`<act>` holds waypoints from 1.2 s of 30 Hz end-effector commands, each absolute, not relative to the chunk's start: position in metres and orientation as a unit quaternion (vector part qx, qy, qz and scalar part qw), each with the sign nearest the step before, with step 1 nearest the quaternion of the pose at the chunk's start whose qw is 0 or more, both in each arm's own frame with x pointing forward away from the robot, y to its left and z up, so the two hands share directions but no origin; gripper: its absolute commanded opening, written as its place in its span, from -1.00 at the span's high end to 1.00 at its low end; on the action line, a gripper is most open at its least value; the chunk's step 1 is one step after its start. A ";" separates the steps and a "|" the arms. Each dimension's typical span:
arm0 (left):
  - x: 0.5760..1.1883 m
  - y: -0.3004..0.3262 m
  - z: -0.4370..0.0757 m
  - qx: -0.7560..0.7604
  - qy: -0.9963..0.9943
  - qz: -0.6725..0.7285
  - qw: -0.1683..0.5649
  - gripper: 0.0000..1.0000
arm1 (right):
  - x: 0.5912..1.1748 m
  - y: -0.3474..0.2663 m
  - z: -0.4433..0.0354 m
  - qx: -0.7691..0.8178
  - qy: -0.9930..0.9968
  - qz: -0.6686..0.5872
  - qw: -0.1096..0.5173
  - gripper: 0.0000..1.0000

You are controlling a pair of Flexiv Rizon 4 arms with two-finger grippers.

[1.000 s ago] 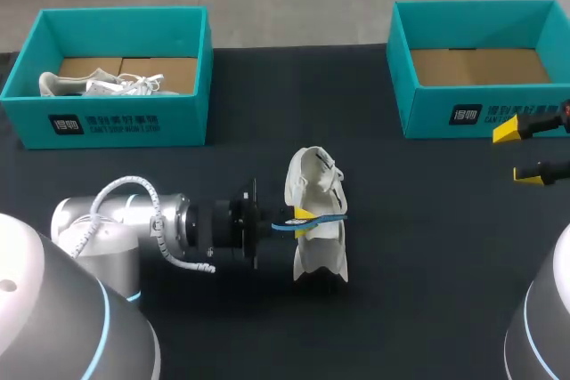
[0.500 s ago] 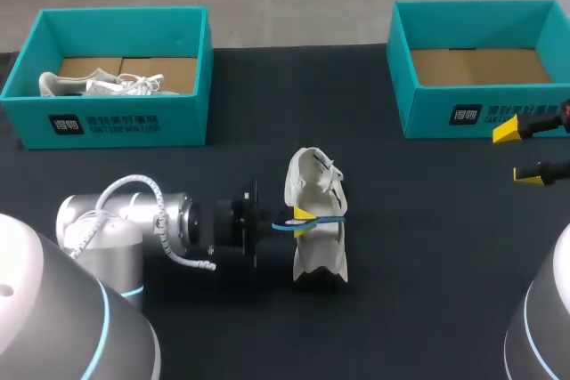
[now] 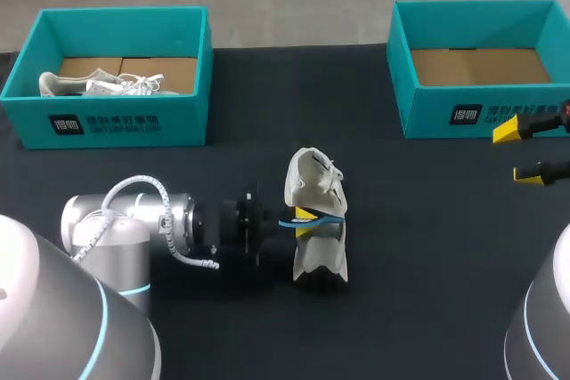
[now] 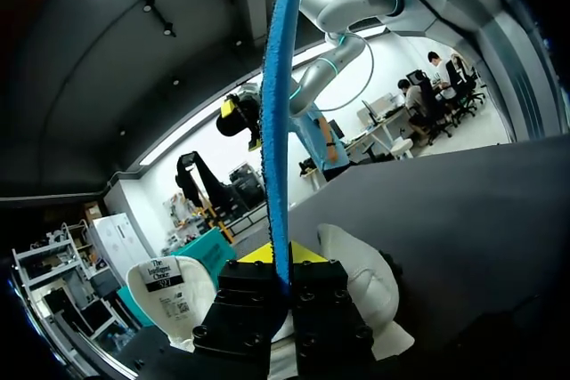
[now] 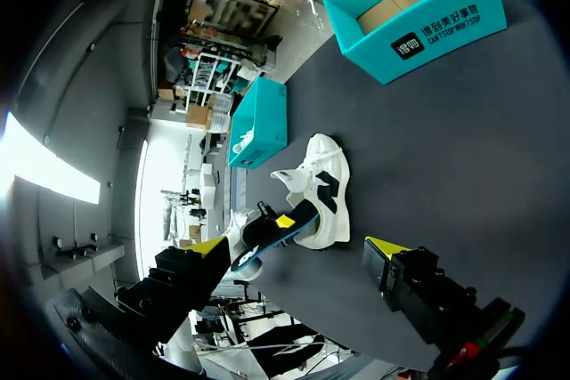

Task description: Take the shoe out of the shoebox, open the shoe tongue, remove and reinsert the insole, then place the shoe into the shoebox

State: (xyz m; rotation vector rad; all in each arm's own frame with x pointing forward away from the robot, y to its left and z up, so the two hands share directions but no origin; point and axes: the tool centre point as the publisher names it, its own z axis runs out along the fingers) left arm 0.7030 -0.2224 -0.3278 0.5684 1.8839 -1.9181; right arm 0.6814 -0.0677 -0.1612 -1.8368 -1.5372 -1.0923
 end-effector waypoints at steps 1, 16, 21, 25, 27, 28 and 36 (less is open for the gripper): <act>0.708 -0.227 -0.333 0.200 0.677 -0.682 0.194 1.00 | 0.680 -0.067 -0.161 -0.676 -0.565 -0.401 0.250 -1.00; 0.695 -0.220 -0.314 0.213 0.673 -0.677 0.209 0.05 | 0.680 -0.067 -0.161 -0.676 -0.565 -0.401 0.250 -1.00; 0.688 -0.214 -0.302 0.223 0.668 -0.674 0.223 0.08 | 0.680 -0.067 -0.161 -0.676 -0.565 -0.401 0.250 -1.00; 0.684 -0.209 -0.297 0.225 0.667 -0.673 0.228 0.07 | 0.680 -0.067 -0.161 -0.676 -0.565 -0.401 0.250 -1.00; 0.683 -0.208 -0.296 0.227 0.667 -0.671 0.229 0.10 | 0.680 -0.067 -0.161 -0.676 -0.565 -0.401 0.250 -1.00; 0.682 -0.207 -0.296 0.227 0.667 -0.671 0.229 0.11 | 0.680 -0.067 -0.161 -0.676 -0.565 -0.401 0.250 -1.00; 0.684 -0.213 -0.302 0.227 0.669 -0.671 0.224 1.00 | 0.680 -0.067 -0.161 -0.676 -0.565 -0.401 0.250 -1.00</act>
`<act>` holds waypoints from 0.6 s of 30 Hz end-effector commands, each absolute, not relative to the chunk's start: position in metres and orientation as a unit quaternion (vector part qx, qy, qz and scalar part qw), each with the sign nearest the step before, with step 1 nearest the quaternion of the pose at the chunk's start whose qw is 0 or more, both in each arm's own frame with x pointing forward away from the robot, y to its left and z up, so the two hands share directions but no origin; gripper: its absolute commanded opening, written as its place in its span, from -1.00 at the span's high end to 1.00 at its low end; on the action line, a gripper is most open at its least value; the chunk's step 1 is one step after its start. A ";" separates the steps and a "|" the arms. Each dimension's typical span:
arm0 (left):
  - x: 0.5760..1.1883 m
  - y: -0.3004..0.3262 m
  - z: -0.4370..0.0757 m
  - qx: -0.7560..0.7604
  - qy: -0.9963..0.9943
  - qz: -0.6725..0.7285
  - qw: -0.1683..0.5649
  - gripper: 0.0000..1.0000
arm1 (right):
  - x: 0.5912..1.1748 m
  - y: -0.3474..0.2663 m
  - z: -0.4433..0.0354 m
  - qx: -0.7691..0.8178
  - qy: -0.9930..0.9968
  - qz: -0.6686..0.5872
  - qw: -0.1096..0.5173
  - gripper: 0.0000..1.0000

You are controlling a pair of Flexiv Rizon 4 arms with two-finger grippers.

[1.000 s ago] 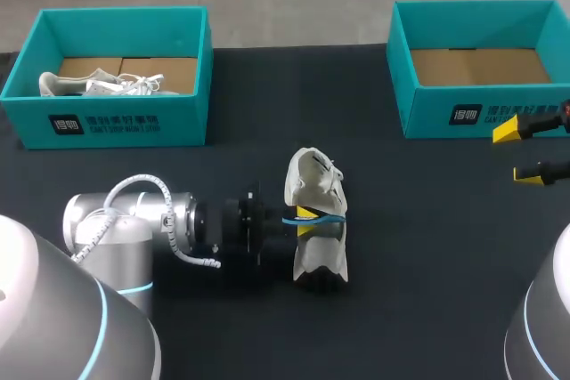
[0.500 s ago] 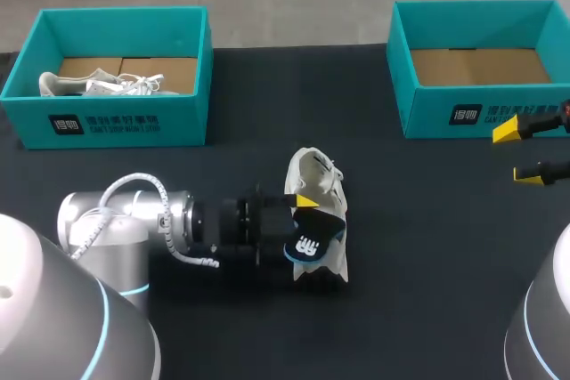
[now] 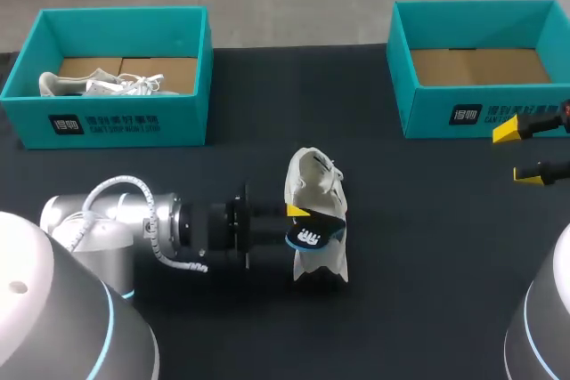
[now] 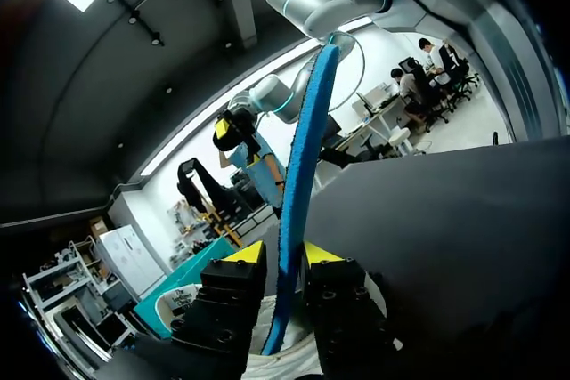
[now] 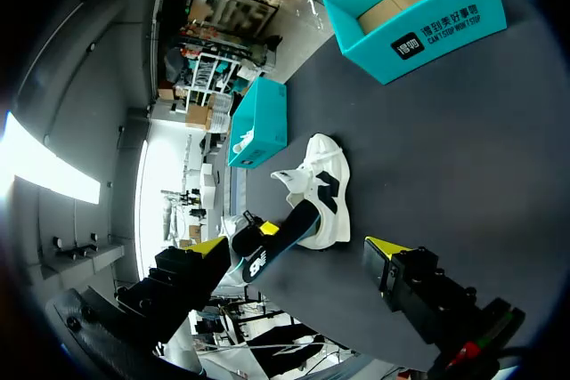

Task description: Take the shoe out of the shoebox, open the shoe tongue, remove and reinsert the insole, then place the shoe into the shoebox

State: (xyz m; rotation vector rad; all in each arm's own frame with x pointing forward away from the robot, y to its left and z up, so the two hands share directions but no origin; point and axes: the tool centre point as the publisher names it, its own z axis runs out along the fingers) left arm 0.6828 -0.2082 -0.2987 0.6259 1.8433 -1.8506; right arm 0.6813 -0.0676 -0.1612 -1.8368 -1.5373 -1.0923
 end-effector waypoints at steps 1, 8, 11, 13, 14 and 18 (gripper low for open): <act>0.684 -0.214 -0.302 0.228 0.669 -0.671 0.223 1.00 | 0.680 -0.067 -0.161 -0.676 -0.565 -0.401 0.250 -1.00; 0.690 -0.215 -0.311 0.220 0.676 -0.666 0.225 1.00 | 0.680 -0.067 -0.161 -0.676 -0.565 -0.401 0.250 -1.00; 0.695 -0.215 -0.315 0.215 0.679 -0.664 0.227 1.00 | 0.680 -0.067 -0.161 -0.676 -0.565 -0.401 0.250 -1.00; 0.698 -0.216 -0.317 0.213 0.681 -0.662 0.228 1.00 | 0.680 -0.067 -0.161 -0.676 -0.565 -0.401 0.250 -1.00; 0.700 -0.217 -0.318 0.212 0.683 -0.661 0.228 1.00 | 0.680 -0.067 -0.161 -0.676 -0.565 -0.401 0.250 -1.00; 0.704 -0.218 -0.322 0.208 0.687 -0.657 0.229 1.00 | 0.680 -0.067 -0.161 -0.676 -0.565 -0.401 0.250 -1.00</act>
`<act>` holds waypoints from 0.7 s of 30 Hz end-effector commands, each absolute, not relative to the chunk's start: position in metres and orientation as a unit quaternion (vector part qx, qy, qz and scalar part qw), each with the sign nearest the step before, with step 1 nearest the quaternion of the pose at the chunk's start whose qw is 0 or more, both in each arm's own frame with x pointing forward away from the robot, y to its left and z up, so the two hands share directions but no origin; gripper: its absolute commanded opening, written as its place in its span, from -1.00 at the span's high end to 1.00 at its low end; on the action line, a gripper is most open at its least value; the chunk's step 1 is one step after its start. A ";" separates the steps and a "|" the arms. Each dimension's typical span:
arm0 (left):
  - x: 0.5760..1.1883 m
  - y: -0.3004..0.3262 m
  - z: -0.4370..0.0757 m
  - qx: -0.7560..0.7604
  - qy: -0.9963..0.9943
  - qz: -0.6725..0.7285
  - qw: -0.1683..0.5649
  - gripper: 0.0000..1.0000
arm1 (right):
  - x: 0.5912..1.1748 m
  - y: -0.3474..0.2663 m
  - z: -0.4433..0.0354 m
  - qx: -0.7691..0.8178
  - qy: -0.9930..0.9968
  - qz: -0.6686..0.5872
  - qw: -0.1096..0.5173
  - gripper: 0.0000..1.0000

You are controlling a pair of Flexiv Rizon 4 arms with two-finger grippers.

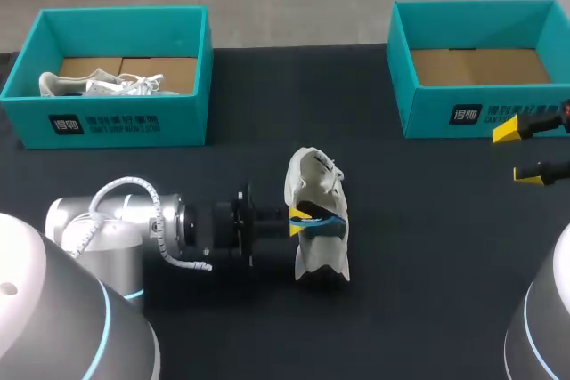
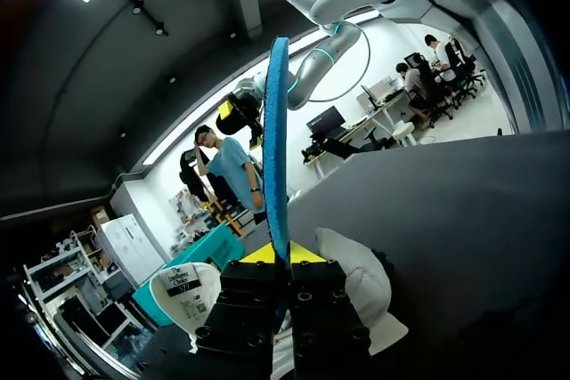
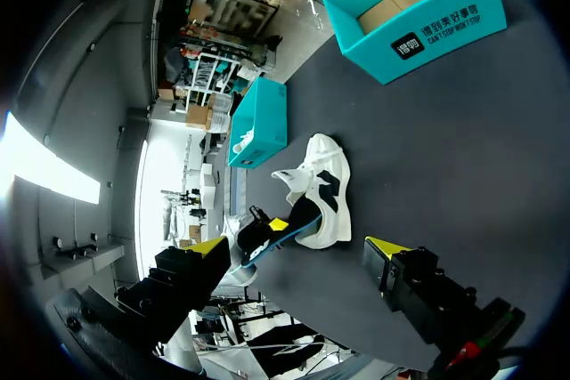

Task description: Take the shoe out of the shoebox, open the shoe tongue, remove and reinsert the insole, then place the shoe into the shoebox

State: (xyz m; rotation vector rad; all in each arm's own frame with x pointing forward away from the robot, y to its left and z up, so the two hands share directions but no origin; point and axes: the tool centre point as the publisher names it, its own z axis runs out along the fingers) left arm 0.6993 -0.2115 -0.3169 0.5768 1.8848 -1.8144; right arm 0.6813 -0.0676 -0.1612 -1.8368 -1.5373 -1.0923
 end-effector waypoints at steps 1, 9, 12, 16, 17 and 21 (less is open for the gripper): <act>0.705 -0.218 -0.322 0.206 0.689 -0.656 0.229 1.00 | 0.680 -0.067 -0.161 -0.676 -0.565 -0.401 0.250 -1.00; 0.716 -0.219 -0.331 0.206 0.702 -0.639 0.236 1.00 | 0.680 -0.067 -0.161 -0.676 -0.565 -0.401 0.250 -1.00; 0.720 -0.219 -0.334 0.205 0.706 -0.635 0.235 1.00 | 0.680 -0.067 -0.161 -0.676 -0.565 -0.401 0.250 -1.00; 0.721 -0.216 -0.337 0.200 0.712 -0.632 0.233 0.63 | 0.680 -0.067 -0.161 -0.676 -0.565 -0.401 0.250 -1.00; 0.720 -0.215 -0.336 0.200 0.712 -0.632 0.232 0.44 | 0.680 -0.067 -0.161 -0.676 -0.565 -0.401 0.250 -1.00; 0.712 -0.211 -0.327 0.206 0.706 -0.636 0.234 0.33 | 0.680 -0.067 -0.161 -0.676 -0.565 -0.401 0.250 -1.00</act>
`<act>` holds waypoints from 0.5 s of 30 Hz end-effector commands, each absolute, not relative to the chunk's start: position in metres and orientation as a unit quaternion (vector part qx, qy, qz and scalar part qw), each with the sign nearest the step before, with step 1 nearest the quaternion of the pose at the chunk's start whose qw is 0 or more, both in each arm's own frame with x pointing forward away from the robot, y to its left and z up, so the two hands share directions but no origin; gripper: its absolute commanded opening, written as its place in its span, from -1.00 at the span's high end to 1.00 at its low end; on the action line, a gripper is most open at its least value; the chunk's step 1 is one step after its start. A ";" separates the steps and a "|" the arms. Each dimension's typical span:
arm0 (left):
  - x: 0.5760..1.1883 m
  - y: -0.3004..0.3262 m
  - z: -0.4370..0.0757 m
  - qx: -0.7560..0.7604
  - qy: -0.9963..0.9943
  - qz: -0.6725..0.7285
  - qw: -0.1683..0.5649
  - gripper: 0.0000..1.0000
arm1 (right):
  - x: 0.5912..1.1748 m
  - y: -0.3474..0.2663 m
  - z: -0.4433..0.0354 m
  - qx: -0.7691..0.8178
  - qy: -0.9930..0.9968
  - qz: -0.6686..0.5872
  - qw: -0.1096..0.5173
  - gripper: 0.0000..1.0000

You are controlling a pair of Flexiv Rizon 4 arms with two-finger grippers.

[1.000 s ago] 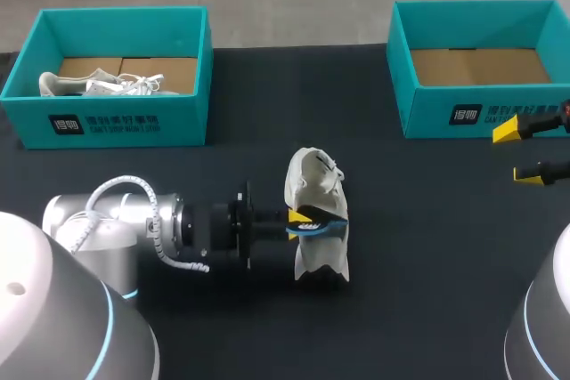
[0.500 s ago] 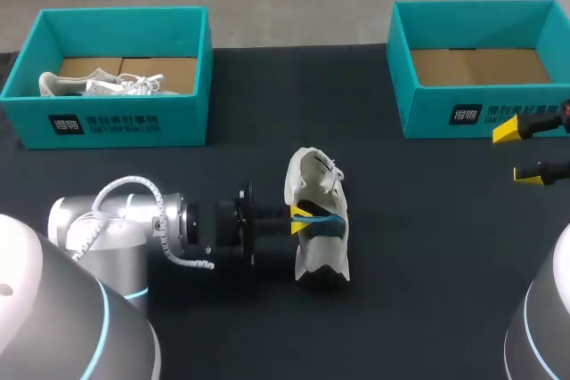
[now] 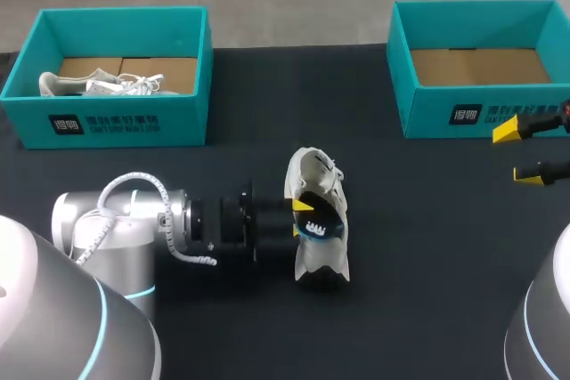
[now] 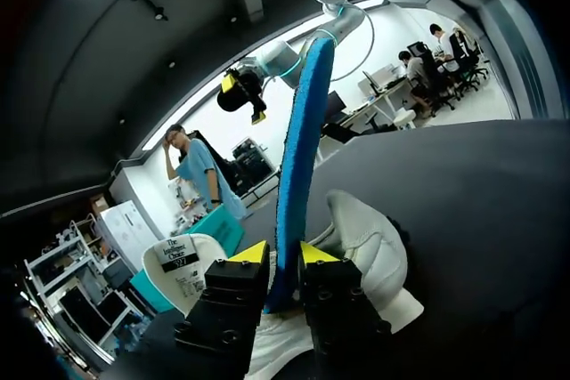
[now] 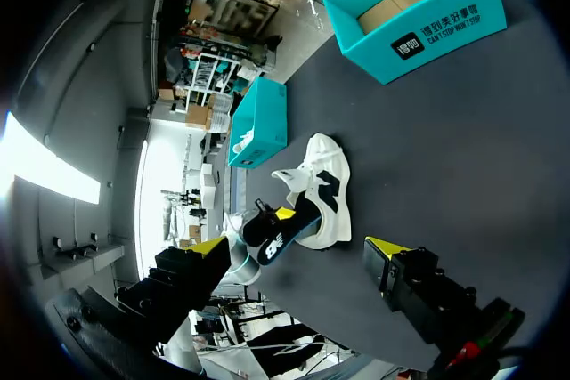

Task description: Take the shoe out of the shoebox, open the shoe tongue, remove and reinsert the insole, then place the shoe into the shoebox

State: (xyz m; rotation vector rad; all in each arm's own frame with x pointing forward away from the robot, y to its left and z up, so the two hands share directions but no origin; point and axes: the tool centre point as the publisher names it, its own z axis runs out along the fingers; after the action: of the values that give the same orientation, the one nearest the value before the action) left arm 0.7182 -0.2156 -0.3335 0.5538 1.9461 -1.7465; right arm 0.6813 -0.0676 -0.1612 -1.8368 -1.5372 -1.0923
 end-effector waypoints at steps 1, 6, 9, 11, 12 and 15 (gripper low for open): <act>0.709 -0.210 -0.324 0.209 0.704 -0.637 0.235 0.34 | 0.680 -0.067 -0.161 -0.676 -0.565 -0.401 0.250 -1.00; 0.700 -0.208 -0.314 0.220 0.696 -0.640 0.240 0.43 | 0.680 -0.067 -0.161 -0.676 -0.565 -0.401 0.250 -1.00; 0.696 -0.207 -0.311 0.226 0.695 -0.639 0.241 0.48 | 0.680 -0.067 -0.161 -0.676 -0.565 -0.401 0.250 -1.00; 0.694 -0.208 -0.312 0.229 0.696 -0.637 0.239 0.49 | 0.680 -0.067 -0.161 -0.676 -0.565 -0.401 0.250 -1.00; 0.695 -0.208 -0.314 0.229 0.699 -0.635 0.236 0.56 | 0.680 -0.067 -0.161 -0.676 -0.565 -0.401 0.250 -1.00; 0.697 -0.210 -0.320 0.228 0.702 -0.633 0.234 0.83 | 0.680 -0.067 -0.161 -0.676 -0.565 -0.401 0.250 -1.00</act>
State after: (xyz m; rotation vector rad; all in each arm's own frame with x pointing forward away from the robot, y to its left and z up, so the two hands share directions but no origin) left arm 0.6963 -0.2071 -0.3178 0.6227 1.9232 -1.7400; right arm 0.6813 -0.0676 -0.1612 -1.8368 -1.5373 -1.0923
